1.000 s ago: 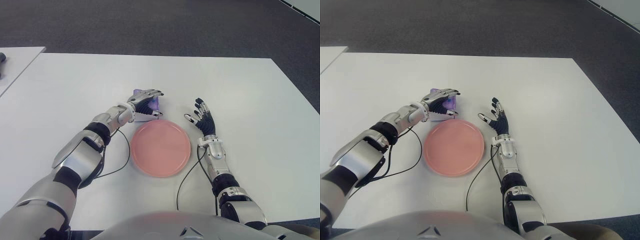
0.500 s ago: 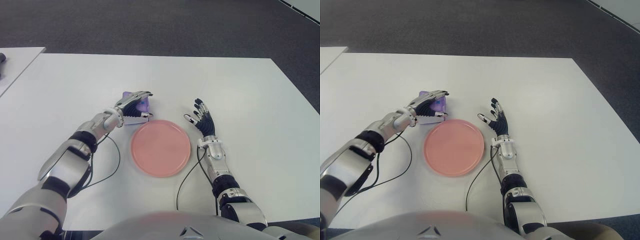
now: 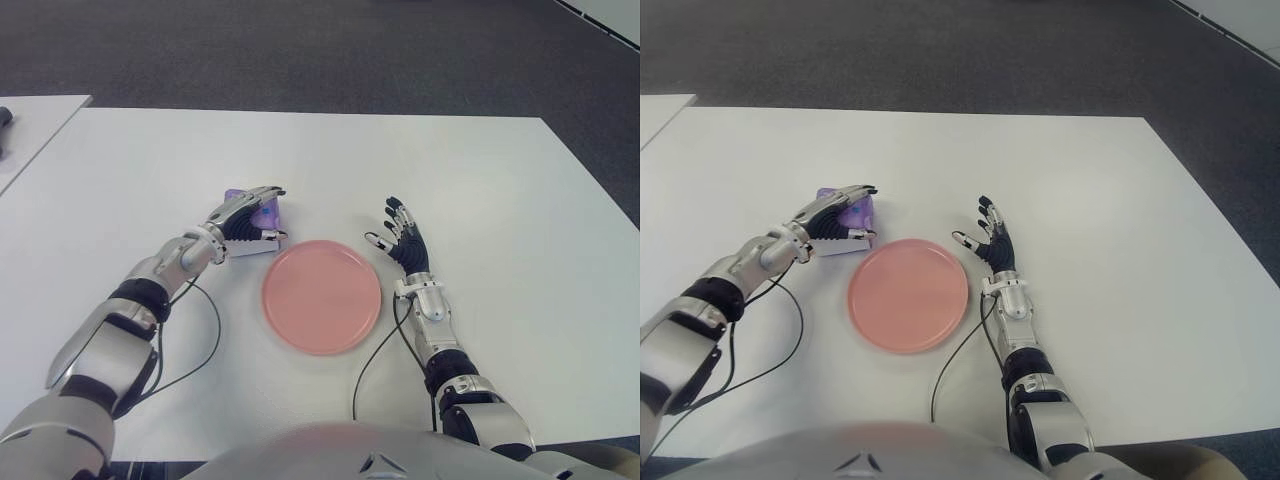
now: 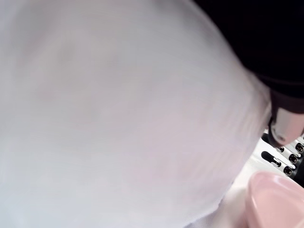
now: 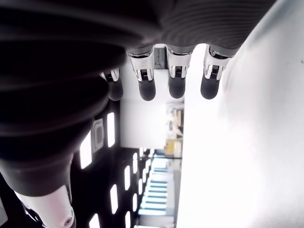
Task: Put the tissue paper into the plate.
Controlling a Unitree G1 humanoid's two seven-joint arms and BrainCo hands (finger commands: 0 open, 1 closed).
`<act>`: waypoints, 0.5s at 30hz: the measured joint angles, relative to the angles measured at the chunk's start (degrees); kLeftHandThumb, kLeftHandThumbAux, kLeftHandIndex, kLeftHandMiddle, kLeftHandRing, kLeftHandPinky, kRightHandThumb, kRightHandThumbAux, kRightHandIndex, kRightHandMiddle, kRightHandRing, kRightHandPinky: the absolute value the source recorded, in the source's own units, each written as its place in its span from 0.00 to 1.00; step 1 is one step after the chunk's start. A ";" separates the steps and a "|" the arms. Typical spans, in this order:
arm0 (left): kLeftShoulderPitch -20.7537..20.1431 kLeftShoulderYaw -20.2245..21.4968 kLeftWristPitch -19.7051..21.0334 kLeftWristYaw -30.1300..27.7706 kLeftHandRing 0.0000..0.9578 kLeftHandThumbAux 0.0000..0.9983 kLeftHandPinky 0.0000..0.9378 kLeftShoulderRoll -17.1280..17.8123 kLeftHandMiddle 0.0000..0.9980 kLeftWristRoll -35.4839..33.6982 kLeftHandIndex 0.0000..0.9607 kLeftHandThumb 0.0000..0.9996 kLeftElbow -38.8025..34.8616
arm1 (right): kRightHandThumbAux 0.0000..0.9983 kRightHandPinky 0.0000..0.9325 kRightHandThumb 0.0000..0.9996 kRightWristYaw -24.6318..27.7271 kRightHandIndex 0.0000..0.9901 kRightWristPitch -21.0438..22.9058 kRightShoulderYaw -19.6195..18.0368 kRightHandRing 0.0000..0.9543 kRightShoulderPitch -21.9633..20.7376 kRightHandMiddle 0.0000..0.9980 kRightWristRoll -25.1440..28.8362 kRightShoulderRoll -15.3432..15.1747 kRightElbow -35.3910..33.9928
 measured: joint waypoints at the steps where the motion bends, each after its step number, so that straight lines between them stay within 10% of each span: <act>1: 0.35 0.20 -0.16 0.00 0.00 0.46 0.00 0.26 0.00 -0.11 0.00 0.00 -0.18 | 0.76 0.00 0.05 0.21 0.00 -0.25 -0.02 0.00 -0.19 0.00 0.02 -0.09 0.37; 15: 1.95 1.33 -0.77 1.03 0.00 0.45 0.00 1.07 0.00 -0.19 0.00 0.00 -0.30 | 0.76 0.00 0.05 1.19 0.00 -1.73 -0.56 0.00 -1.83 0.00 0.34 -0.51 3.42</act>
